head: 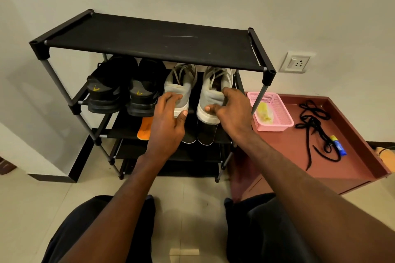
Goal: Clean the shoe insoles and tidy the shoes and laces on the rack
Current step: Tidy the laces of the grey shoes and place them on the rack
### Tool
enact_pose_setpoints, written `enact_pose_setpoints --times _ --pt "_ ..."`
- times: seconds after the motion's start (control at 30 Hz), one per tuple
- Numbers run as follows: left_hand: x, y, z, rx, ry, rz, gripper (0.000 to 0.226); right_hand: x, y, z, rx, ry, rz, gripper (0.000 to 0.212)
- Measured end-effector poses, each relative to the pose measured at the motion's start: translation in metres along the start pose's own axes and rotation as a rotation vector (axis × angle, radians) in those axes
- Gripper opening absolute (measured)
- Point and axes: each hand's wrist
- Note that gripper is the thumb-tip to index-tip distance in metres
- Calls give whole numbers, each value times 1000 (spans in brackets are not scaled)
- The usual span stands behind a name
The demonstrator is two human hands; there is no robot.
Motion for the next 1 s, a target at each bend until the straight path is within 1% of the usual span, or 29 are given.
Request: enact_pose_setpoints --times 0.1,0.17,0.37,0.57,0.7,0.83,0.9,1.0 --pt "-1 4 1 -58 -11 17 50 -21 9 2 -5 28 -60 34" --pt "-1 5 1 -65 -3 23 51 -27 17 2 13 37 -102 36" --pt "0 8 -5 -55 8 12 53 -33 27 0 48 48 -94 41" --pt "6 11 -4 -77 24 -10 51 -36 29 -2 76 72 -113 53" --pt "9 15 -1 -114 38 28 49 -32 31 -2 116 55 -122 57" --pt "13 20 9 -123 62 65 45 -17 19 0 122 39 -87 71" --pt "15 25 15 -96 74 68 41 -3 6 4 123 25 -33 63" --pt "22 35 27 -22 86 29 31 22 -18 17 129 61 48 40"
Point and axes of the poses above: each hand's wrist, its own x-axis away from the middle knuckle, its own y-axis out of the palm, z = x × y, and after that the axes turned 1 degree about -y, right-handed
